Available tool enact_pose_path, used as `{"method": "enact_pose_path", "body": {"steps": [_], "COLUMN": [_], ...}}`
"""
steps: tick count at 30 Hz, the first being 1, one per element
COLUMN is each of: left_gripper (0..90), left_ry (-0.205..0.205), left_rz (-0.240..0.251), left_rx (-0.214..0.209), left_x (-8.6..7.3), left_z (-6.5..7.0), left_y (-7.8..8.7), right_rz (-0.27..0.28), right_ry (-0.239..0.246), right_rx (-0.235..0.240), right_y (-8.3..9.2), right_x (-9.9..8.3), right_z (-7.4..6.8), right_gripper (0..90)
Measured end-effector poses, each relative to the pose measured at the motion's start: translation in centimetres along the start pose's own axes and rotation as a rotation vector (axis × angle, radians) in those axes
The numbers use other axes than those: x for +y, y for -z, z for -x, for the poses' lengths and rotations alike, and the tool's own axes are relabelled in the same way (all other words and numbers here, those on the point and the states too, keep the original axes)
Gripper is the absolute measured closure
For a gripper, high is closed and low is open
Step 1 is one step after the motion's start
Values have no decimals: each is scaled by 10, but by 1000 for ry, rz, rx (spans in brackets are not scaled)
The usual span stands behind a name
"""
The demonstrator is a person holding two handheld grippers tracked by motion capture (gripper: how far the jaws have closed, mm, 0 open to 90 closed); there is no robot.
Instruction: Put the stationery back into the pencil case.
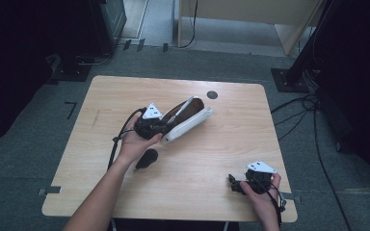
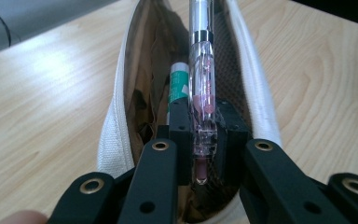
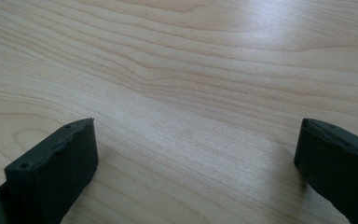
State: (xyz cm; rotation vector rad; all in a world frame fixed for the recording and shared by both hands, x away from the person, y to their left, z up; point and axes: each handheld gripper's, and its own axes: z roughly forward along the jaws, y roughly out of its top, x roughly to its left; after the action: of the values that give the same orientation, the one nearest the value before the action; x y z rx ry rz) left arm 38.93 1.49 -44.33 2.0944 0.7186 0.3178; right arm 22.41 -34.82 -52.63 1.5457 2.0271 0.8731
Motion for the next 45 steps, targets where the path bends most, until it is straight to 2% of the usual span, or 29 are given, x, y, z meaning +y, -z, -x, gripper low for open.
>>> {"method": "enact_pose_path", "body": {"steps": [5, 9, 12, 15, 19, 30, 33, 39, 45], "left_gripper": [805, 805, 805, 803, 798, 794, 749, 685, 637], "left_ry": [25, 7, -16, -21, -13, -7, -6, 8, 9], "left_rz": [-51, -103, -154, -175, -213, -224, -219, -175, -121], "left_rx": [36, 65, 62, 74, 66, 66, 78, 76, 109], "left_x": [0, -1, 0, 2, 5, 4, 4, 4, 5], "left_z": [1, 5, 7, 8, 6, 5, 5, 4, 5], "left_y": [-13, -20, -26, -29, -33, -34, -34, -28, -17], "right_rz": [-1, 0, 0, 1, 1, 0, 0, -1, -1], "right_ry": [7, 10, 10, 15, 14, 13, 13, 13, 14], "right_rx": [2, 3, 5, 4, 6, 9, 9, 10, 11], "right_y": [0, 0, 0, 0, 1, 1, 1, 1, 1], "right_x": [0, 0, 0, -1, -1, -1, -1, -1, -1], "right_z": [0, 0, 0, 0, -1, -1, -1, -1, -1], "right_gripper": [0, 0, 0, 0, 0, 0, 0, 0, 0]}}
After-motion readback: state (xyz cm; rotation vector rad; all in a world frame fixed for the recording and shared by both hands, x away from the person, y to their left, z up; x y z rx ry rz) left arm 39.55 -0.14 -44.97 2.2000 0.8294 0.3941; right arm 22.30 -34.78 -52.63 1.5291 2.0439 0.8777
